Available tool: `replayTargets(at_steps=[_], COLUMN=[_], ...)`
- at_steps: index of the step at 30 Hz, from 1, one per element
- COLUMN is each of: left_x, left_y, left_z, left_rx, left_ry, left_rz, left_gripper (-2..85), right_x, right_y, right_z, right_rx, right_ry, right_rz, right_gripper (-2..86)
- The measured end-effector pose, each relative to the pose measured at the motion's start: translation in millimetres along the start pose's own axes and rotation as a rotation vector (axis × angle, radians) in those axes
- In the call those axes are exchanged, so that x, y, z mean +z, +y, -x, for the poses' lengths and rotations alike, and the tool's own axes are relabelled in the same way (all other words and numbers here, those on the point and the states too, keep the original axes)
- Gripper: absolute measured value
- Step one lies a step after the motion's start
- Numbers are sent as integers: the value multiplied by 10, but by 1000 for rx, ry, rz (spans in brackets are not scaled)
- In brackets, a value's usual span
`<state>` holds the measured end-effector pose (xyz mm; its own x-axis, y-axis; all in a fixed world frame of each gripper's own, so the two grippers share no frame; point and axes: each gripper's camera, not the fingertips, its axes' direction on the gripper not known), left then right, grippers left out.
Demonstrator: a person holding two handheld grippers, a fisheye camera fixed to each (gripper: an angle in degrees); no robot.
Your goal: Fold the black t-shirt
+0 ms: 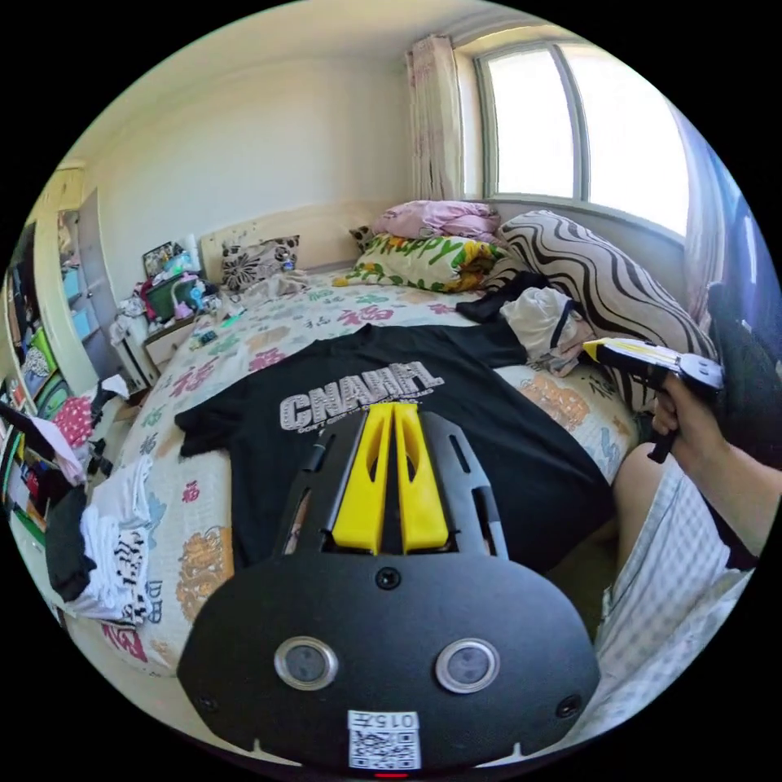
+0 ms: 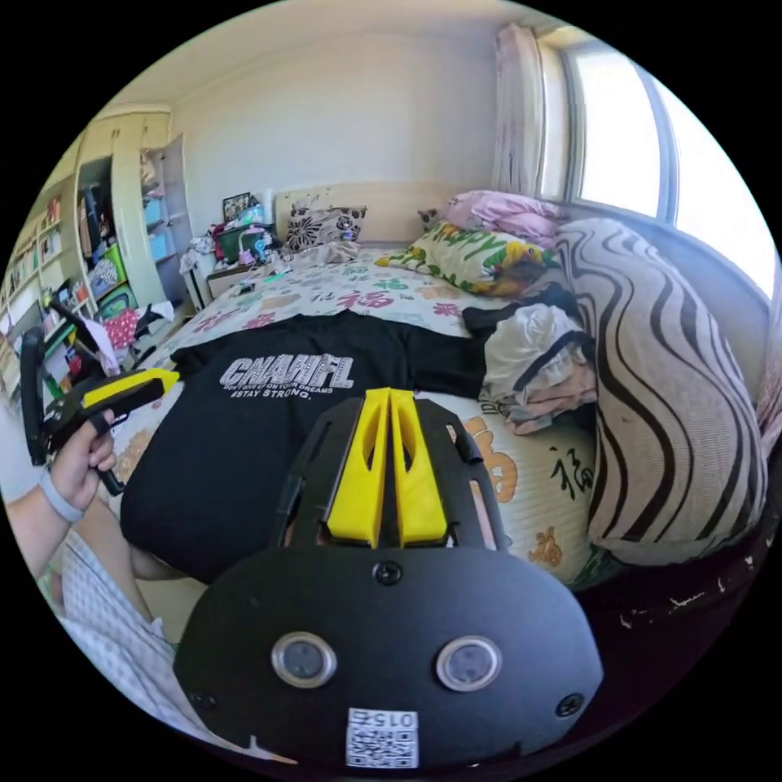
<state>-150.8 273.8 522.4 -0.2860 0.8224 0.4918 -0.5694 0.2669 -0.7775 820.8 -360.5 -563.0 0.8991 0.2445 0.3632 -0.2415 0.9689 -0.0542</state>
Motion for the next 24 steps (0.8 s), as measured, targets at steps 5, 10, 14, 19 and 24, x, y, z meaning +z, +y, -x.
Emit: replayTargets(at_steps=[5,10,14,19,24], left_x=[1088,2774,4019,5436,6221], left_y=[-1071,-2334,-2848,-3163,-3174], left_z=[-284,-842,-1318,-1944,-2336], left_rx=[138,150,50,0,125], left_ry=[248,432,582,562,431], left_rz=[78,222,351,477,590], left_gripper=[48,65,73,86,90], right_x=[500,1220,1775,2233,2429], right_y=[-235,-456,-647,-806,-849], right_z=[-837,-1623,-2005,-2287,-2405], right_rx=[147,333,427,488,504], right_ry=[-125,-179,-233,-275,-329], right_rz=[90,205,278,333,318], right_gripper=[11,57,69,75,57])
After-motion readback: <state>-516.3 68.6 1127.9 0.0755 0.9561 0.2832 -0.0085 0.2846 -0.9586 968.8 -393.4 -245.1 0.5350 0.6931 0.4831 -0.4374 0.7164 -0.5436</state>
